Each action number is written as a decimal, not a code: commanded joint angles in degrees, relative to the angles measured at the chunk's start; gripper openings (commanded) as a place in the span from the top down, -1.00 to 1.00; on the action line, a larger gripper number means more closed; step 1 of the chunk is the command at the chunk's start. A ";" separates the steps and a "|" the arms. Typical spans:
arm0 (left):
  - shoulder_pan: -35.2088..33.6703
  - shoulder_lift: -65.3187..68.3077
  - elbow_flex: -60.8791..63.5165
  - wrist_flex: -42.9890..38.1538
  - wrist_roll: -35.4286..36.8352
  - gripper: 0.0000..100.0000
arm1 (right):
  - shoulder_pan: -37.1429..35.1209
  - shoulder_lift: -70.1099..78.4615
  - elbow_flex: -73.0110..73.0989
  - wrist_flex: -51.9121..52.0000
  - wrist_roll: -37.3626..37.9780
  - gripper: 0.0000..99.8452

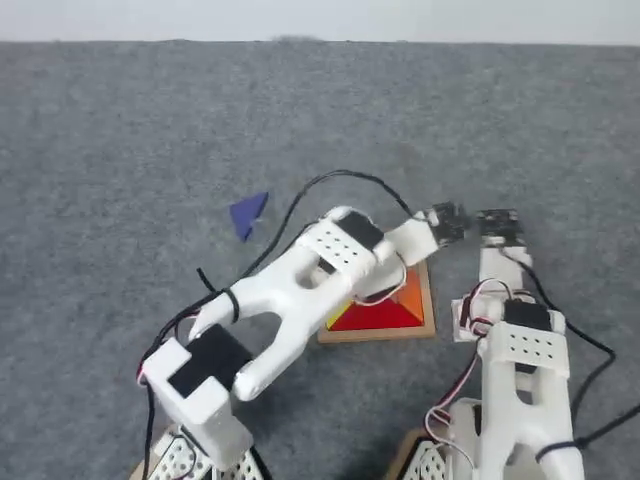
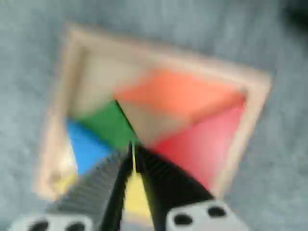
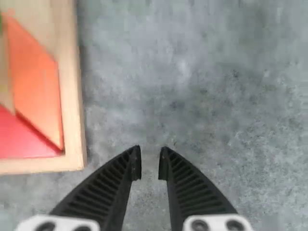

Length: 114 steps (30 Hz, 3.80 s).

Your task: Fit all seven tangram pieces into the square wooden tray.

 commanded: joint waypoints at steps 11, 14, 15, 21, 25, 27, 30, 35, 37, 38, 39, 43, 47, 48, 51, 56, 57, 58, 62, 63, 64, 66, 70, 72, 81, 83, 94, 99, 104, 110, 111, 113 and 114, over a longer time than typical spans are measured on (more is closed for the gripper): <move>-4.92 -0.53 -0.04 -1.67 -0.97 0.98 | 5.23 -1.36 -3.25 -0.92 -2.64 0.85; -5.71 -0.09 -0.04 -1.67 -2.20 0.98 | 5.23 -1.36 -3.25 -0.92 -2.64 0.85; -6.15 -0.09 -0.04 -1.67 -2.37 0.98 | 5.23 -1.36 -3.25 -0.92 -2.64 0.85; -9.05 -0.09 -0.13 -1.67 -3.87 0.98 | 5.23 -1.36 -3.25 -0.92 -2.55 0.85; -10.90 -0.09 -0.31 -1.67 -4.66 0.98 | 5.23 -1.36 -3.25 -0.84 -2.55 0.85; -11.08 -0.09 -0.31 -1.67 -5.01 0.98 | 5.23 -1.36 -3.34 -0.84 -2.55 0.85; -10.81 -0.62 -0.40 -1.49 -5.01 0.98 | 5.23 -1.36 -3.34 -0.84 -2.55 0.85; -4.92 -8.00 -2.07 2.46 -1.93 0.98 | 5.23 -1.36 -3.34 -0.92 -2.64 0.85; -2.64 -10.37 -1.89 2.37 -1.23 0.98 | 5.23 -1.36 -3.34 -0.92 -2.64 0.85; -1.93 -10.20 -2.15 2.37 -0.53 0.98 | 5.23 -1.36 -3.34 -0.92 -2.64 0.85; -1.58 -9.49 -2.42 2.11 -0.09 0.98 | 5.32 -1.36 -3.34 -0.92 -2.64 0.85; -1.67 -3.60 -3.30 -0.62 0.44 0.98 | 5.76 -1.36 -3.34 -0.75 -2.64 0.85; -1.67 1.85 -5.85 -1.23 1.23 0.98 | 7.87 -1.36 -3.43 -0.84 -2.64 0.85; -1.76 2.90 -6.64 -1.23 1.23 0.98 | 7.96 -1.36 -3.43 -0.84 -2.64 0.85; -2.99 4.84 -8.22 -1.23 0.97 0.98 | 7.78 -1.36 -3.43 -0.84 -2.55 0.85; -6.24 5.63 -8.22 -1.23 -0.35 0.98 | 7.69 -1.36 -3.43 -0.92 -2.37 0.85; -6.77 5.71 -8.22 -1.23 -0.62 0.98 | 7.69 -1.36 -3.43 -0.92 -2.37 0.85; -7.30 5.71 -8.22 -1.23 -0.70 0.98 | 7.69 -1.36 -3.43 -0.92 -2.37 0.85; -7.65 5.36 -8.22 -1.05 -0.88 0.98 | 6.64 -1.36 -3.43 -0.84 -2.37 0.85; -7.47 5.27 -8.31 -0.88 -0.88 0.98 | 6.46 -1.36 -3.43 -0.84 -2.37 0.85; -7.38 5.27 -8.48 -0.88 -0.88 0.98 | 6.37 -1.36 -3.43 -0.75 -2.37 0.85; -7.56 5.19 -8.84 -0.79 -0.88 0.98 | 6.46 -1.36 -3.43 -0.75 -2.37 0.85; -11.34 0.97 -11.74 3.78 0.35 0.98 | 6.37 -1.36 -3.43 -0.75 -2.37 0.85; -16.62 -4.04 -13.41 4.84 4.13 0.98 | 6.29 -1.36 -3.34 -0.84 -2.37 0.85; -43.16 -3.52 -14.37 3.08 4.75 0.71 | 6.20 -1.36 -3.34 -0.75 -2.29 0.85; -45.10 0.18 -15.34 2.64 2.64 0.64 | 6.20 -1.36 -3.34 -0.75 -2.29 0.85; -45.19 24.35 -39.69 7.74 1.41 0.55 | 6.20 -1.36 -3.16 -0.92 -2.29 0.85; -43.96 34.11 -50.51 15.30 1.23 0.54 | 6.20 -1.36 -3.16 -0.92 -2.29 0.85; -42.37 40.00 -57.10 25.58 1.14 0.55 | 6.20 -1.36 -3.16 -0.92 -2.29 0.85; -43.25 37.36 -61.76 27.60 5.89 0.55 | 6.20 -1.36 -3.16 -0.92 -2.29 0.85; -43.69 35.96 -62.73 27.87 6.68 0.55 | 6.20 -1.36 -3.16 -0.92 -2.29 0.85; -43.96 32.44 -63.34 29.10 6.86 0.55 | 6.20 -1.36 -3.16 -0.92 -2.29 0.85; -43.96 30.51 -63.25 29.63 6.86 0.55 | 6.20 -1.36 -3.16 -0.92 -2.29 0.85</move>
